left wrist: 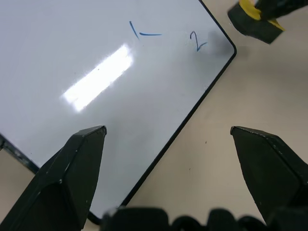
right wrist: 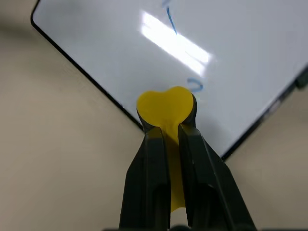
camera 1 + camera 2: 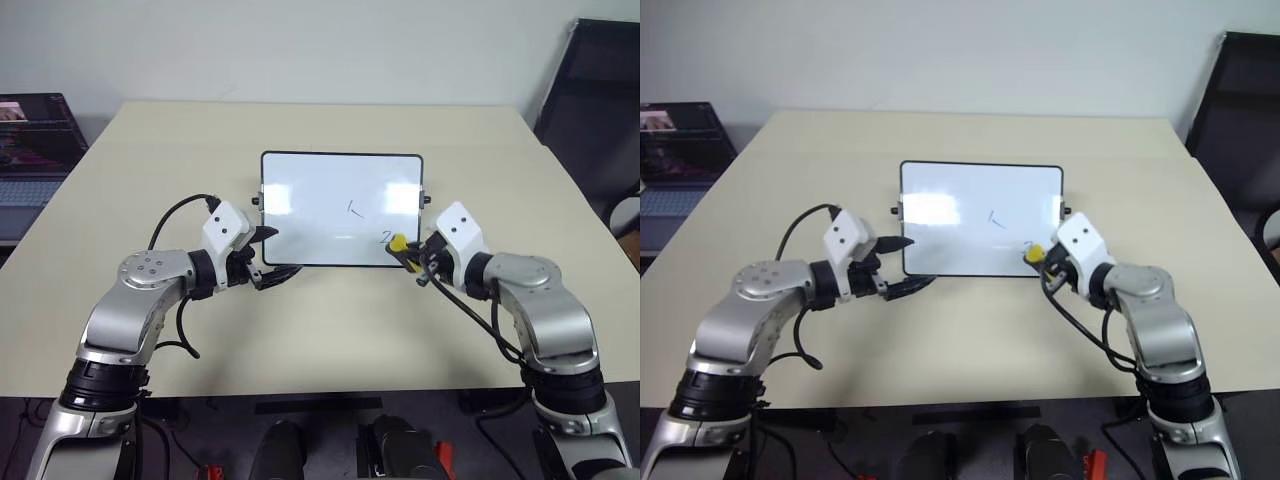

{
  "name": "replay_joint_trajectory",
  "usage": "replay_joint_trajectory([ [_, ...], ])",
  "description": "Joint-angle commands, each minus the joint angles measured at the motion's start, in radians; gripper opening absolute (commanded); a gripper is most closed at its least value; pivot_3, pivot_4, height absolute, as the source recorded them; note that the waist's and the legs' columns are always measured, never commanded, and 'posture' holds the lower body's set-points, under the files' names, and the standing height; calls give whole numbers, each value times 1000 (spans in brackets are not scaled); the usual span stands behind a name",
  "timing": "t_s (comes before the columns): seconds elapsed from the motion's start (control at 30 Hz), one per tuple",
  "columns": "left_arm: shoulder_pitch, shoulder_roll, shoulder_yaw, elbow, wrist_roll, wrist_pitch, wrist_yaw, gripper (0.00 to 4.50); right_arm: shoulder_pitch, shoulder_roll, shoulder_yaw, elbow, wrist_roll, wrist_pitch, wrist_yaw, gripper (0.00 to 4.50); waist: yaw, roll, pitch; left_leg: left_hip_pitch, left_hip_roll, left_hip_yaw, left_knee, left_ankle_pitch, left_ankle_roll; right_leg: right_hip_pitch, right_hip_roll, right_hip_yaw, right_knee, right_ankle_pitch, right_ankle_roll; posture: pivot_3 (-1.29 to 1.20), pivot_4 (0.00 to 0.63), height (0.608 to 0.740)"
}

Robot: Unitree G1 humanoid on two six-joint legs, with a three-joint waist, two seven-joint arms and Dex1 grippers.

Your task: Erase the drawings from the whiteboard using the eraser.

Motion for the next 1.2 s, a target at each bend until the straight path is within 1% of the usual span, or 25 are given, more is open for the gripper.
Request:
replay_joint_trajectory([
  [0.03, -29, 10, -11, 35, 27, -56, -24, 4500, 1, -26, 14, -41, 4, -31, -51, 1, -2, 0, 0, 1, 0, 0, 0, 0, 0, 0, 1, 0, 0, 0, 0, 0, 150, 740],
  [0.13, -41, 11, -19, 66, 44, -79, -33, 4500, -21, -24, 34, -31, 11, -47, -82, 1, -1, 0, 0, 1, 0, 0, 0, 0, 0, 0, 2, 0, 0, 0, 0, 0, 150, 740],
  [0.33, -49, 16, -39, 101, 89, -112, -45, 4500, -169, -44, 164, 93, -48, -169, -123, 1, -2, 0, 0, 0, 1, 1, 0, 0, 0, 0, 2, 1, 0, 0, 1, 0, 150, 740],
  [0.47, -52, 19, -47, 96, 99, -109, -59, 4500, -293, -46, 264, 245, -117, -304, -131, 1, 1, 0, 0, 0, 1, 2, 0, 0, 0, 0, 2, 1, 0, 0, 0, 0, 150, 740],
  [0.57, -62, 20, -55, 90, 105, -105, -64, 4500, -432, -7, 334, 432, -170, -438, -139, 1, -2, 0, 0, 0, 1, 4, 0, 0, 0, -1, 2, 1, 0, 0, 0, 0, 150, 740],
  [0.67, -68, 18, -58, 78, 106, -94, -65, 4500, -522, 26, 365, 583, -206, -544, -151, 1, -3, 0, 0, -1, 1, 4, -1, 0, 0, -2, 2, 1, 0, 3, -4, 0, 150, 740],
  [0.77, -66, 18, -58, 62, 105, -83, -63, 4500, -598, 61, 376, 711, -229, -626, -158, 1, -1, 0, 0, -1, 2, 4, -1, 0, 0, -2, 1, 0, 0, 3, -4, 0, 150, 740],
  [0.87, -61, 24, -53, 52, 104, -77, -63, 4500, -635, 83, 387, 797, -250, -684, -147, 1, 0, 0, 0, -2, 2, 4, -1, 0, 0, -2, 1, 0, 0, 3, -4, 0, 150, 740],
  [1.0, -53, 26, -50, 37, 103, -68, -59, 4500, -648, 97, 402, 854, -275, -731, -125, 1, 1, 0, 0, -4, 2, 3, -1, 0, 0, -3, 0, 0, 0, 3, -4, 0, 150, 740],
  [1.2, -40, 25, -48, 16, 99, -54, -53, 4500, -633, 99, 425, 854, -300, -736, -41, 1, 1, 0, 0, -4, 2, 0, 0, 0, 0, -3, 0, -1, 1, 3, -4, 0, 150, 740],
])
